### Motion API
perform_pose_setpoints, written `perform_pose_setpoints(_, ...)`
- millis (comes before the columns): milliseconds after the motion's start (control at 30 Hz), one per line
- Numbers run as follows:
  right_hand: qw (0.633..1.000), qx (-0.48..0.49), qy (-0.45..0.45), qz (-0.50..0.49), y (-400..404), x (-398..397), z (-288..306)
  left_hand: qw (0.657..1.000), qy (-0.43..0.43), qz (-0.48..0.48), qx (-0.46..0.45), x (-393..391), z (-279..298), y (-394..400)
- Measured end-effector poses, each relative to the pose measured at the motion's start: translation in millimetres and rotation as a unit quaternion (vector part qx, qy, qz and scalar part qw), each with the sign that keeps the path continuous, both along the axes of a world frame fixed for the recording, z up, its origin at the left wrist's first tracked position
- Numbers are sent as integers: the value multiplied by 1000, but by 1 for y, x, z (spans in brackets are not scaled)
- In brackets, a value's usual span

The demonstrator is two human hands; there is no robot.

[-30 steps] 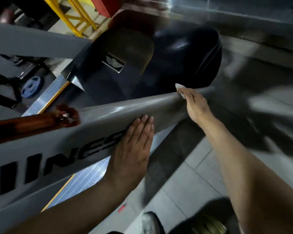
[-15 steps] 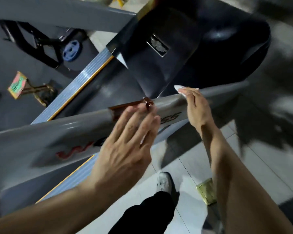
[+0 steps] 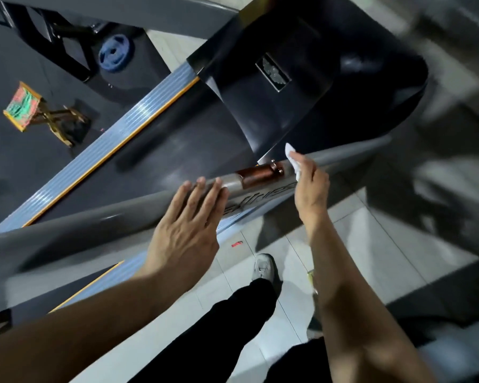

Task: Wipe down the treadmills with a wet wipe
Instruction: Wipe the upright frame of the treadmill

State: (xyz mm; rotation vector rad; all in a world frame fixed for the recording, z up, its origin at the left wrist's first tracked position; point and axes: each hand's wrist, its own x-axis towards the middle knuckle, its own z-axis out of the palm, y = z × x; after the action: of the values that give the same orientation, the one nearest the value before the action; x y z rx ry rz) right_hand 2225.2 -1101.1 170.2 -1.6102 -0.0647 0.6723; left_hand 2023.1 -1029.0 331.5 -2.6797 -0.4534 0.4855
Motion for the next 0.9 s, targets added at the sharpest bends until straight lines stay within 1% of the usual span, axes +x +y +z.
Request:
perform_pose_setpoints(67,999,17,-38,-14,-2,-19,23,1000,-5,-1,-8,-6,6,0)
perform_pose_setpoints(167,983,44,-148,100,1,-57,39,1000,-15,-10,-17,-16,12,1)
perform_pose_setpoints(200,977,42,-174,119,4,-65,38,1000,-16,-14,-23,-19,14,2)
perform_pose_setpoints(267,980,26,-166,108,11,-71,44,999,-26,-14,-33,-25,19,4)
perform_pose_setpoints(300,980,27,-166,105,15,-76,52,999,-27,-9,-37,-28,23,4)
perform_pose_setpoints(333,975,47,-184,116,20,-86,65,999,-30,-5,-41,-32,27,4)
perform_pose_setpoints(433,932,108,-287,195,31,-134,108,996,-77,4,-51,-47,36,0)
perform_pose_setpoints(500,916,105,-322,215,29,-135,109,994,-91,15,-51,-57,46,-2)
perform_pose_setpoints(533,919,91,-318,215,27,-128,102,994,-93,22,-42,-61,52,-3)
perform_pose_setpoints(600,940,48,-277,194,22,-112,91,995,-88,47,-20,-72,68,-3)
perform_pose_setpoints(700,956,53,-241,162,20,-116,93,995,-68,77,7,-89,95,-4)
perform_pose_setpoints(767,946,60,-266,174,22,-139,113,995,-50,88,21,-100,109,-6)
perform_pose_setpoints(900,901,118,-325,261,30,-184,167,989,-47,124,59,-115,133,-9)
